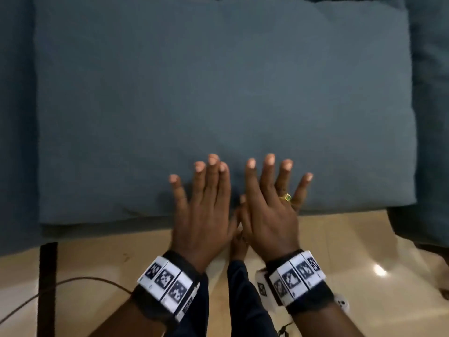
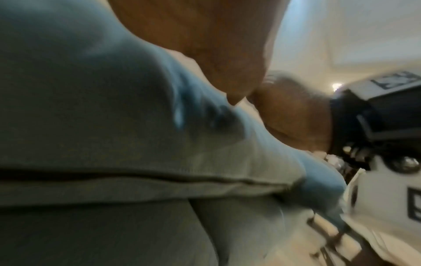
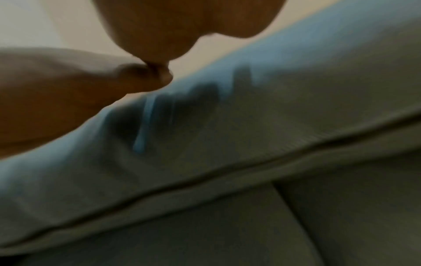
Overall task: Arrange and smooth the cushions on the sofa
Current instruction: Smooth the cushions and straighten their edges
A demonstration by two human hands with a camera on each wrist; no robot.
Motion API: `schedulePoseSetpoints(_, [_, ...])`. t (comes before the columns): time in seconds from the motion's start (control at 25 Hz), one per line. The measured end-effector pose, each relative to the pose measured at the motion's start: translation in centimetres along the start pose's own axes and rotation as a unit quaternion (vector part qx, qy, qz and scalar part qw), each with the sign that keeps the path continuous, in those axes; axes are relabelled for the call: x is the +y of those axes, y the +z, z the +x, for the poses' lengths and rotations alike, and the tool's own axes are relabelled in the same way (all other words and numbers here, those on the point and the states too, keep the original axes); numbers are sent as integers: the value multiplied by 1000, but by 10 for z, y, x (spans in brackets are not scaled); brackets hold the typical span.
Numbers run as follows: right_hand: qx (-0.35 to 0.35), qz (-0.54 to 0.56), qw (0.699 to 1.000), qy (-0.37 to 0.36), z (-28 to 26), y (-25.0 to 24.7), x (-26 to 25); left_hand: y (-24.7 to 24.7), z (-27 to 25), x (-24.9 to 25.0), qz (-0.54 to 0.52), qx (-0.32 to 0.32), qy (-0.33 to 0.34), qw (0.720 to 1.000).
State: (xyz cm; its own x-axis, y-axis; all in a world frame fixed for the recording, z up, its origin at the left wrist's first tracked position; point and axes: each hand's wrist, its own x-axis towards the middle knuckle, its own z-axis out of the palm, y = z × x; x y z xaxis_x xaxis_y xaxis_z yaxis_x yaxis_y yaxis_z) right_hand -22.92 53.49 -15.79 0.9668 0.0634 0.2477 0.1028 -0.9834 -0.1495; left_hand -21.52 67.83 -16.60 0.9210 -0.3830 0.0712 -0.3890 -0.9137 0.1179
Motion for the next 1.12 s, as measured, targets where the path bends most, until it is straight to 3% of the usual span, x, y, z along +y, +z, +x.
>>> schedulePoseSetpoints(0.08, [-60, 4, 998, 4, -13, -5, 35, 1, 10, 33, -11, -41, 51, 998])
schedulePoseSetpoints(0.2, [20, 6, 1000, 12, -26, -20, 83, 4, 25, 85, -39, -14, 142, 989])
schedulePoseSetpoints(0.24, [25, -1, 999, 39, -26, -21, 94, 5, 33, 98, -34, -10, 149, 988])
schedulePoseSetpoints(0.36, [-75, 5, 993, 88, -32, -22, 119, 10, 59, 131, 31, -72, 124, 989])
schedulePoseSetpoints(0.52, [-4, 46, 983, 176, -41, -36, 164, 14, 81, 180, -21, 2, 189, 982])
schedulePoseSetpoints(0.68, [-92, 26, 969, 227, -49, -42, 205, 12, 102, 228, 21, -59, 195, 979])
schedulePoseSetpoints(0.8, [37, 65, 953, 293, -42, -60, 238, -1, 110, 255, -23, -1, 201, 979])
schedulePoseSetpoints(0.84, [29, 60, 951, 301, -42, -57, 246, 2, 114, 261, -17, -24, 200, 979])
schedulePoseSetpoints(0.96, [-153, 123, 929, 312, -54, -33, 260, 22, 122, 266, 66, -174, 208, 960])
schedulePoseSetpoints(1.0, [-154, 157, 917, 333, -60, -30, 265, 26, 123, 266, 57, -198, 207, 956])
schedulePoseSetpoints(1.12, [-1, 218, 880, 422, -82, -59, 254, -1, 112, 245, -6, -210, 274, 938])
